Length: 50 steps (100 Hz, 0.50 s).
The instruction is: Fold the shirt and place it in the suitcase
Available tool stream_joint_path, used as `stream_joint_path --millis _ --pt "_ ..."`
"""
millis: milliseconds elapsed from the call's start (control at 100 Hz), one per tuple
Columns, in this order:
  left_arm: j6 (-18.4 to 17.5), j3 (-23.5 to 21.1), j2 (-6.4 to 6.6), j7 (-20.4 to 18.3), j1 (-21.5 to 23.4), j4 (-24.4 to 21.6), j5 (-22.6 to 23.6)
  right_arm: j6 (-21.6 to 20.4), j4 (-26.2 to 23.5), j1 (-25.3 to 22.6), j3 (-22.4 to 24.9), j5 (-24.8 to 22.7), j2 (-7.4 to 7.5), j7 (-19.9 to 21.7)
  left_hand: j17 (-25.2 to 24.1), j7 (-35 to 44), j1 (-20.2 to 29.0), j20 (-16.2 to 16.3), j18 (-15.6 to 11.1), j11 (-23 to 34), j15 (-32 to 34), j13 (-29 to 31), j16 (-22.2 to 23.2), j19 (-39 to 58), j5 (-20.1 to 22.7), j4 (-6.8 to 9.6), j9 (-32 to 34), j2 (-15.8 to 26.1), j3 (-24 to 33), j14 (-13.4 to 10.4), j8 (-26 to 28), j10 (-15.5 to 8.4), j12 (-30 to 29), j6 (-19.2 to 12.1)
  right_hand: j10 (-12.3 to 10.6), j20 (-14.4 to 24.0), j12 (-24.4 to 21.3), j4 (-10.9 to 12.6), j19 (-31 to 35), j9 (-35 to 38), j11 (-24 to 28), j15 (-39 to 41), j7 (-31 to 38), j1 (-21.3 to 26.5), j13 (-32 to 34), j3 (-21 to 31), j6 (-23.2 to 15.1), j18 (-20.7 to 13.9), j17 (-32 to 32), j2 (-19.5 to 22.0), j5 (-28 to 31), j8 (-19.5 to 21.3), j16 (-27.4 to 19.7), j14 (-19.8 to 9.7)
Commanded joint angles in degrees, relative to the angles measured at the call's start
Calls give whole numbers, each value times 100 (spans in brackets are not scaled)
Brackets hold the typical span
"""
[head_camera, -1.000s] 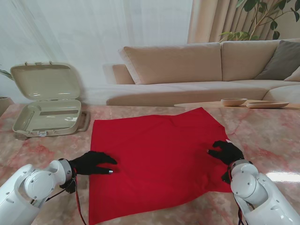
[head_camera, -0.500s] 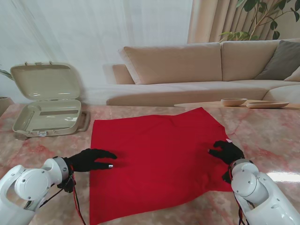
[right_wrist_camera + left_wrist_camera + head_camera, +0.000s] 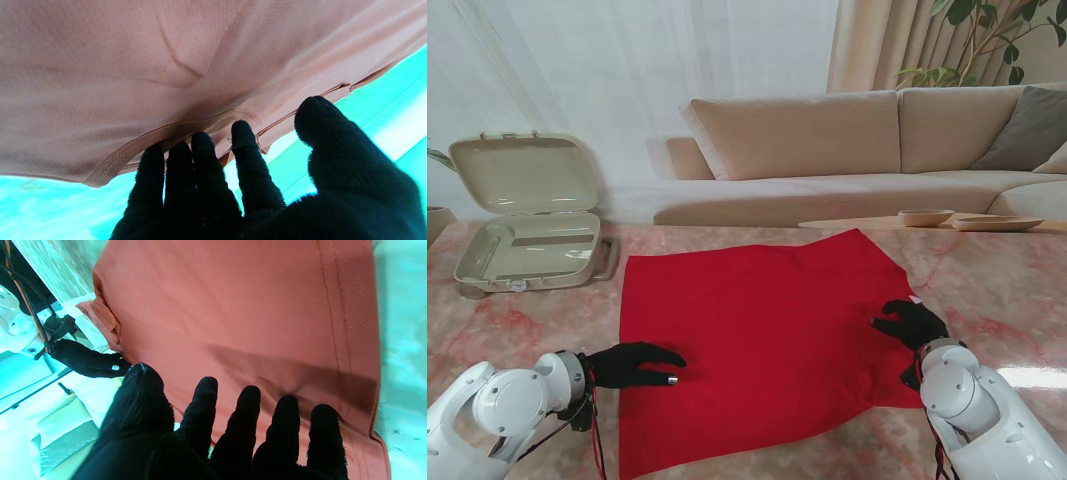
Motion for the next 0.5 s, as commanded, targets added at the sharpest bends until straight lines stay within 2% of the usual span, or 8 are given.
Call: stream_joint_path --millis 0,310,490 --pt "106 72 12 -94 -39 176 -26 156 309 -128 -81 24 -17 226 -84 -102 21 -14 -4 -20 54 60 -40 79 -100 76 -2 281 -215 299 -19 70 72 -76 59 5 -89 -77 11 -45 30 111 -40 -45 -35 -6 -31 922 262 15 -18 58 -35 356" --pt "200 55 18 -138 -107 282 36 354 443 -143 -107 143 7 418 -81 -108 45 -57 -8 -31 51 69 -30 36 -93 78 -11 275 -216 298 -9 52 84 -72 60 16 -84 -98 29 -74 16 100 -61 -16 -62 -39 6 890 279 79 -57 53 -35 346" --pt "183 -15 22 -157 -90 277 107 481 212 -333 -15 127 68 726 -80 -103 64 -62 -2 -23 51 79 -25 28 -79 78 -2 268 -217 290 -3 47 91 -66 65 33 -78 -109 49 -93 23 108 -73 16 -61 -122 13 899 289 150 -73 51 -26 368"
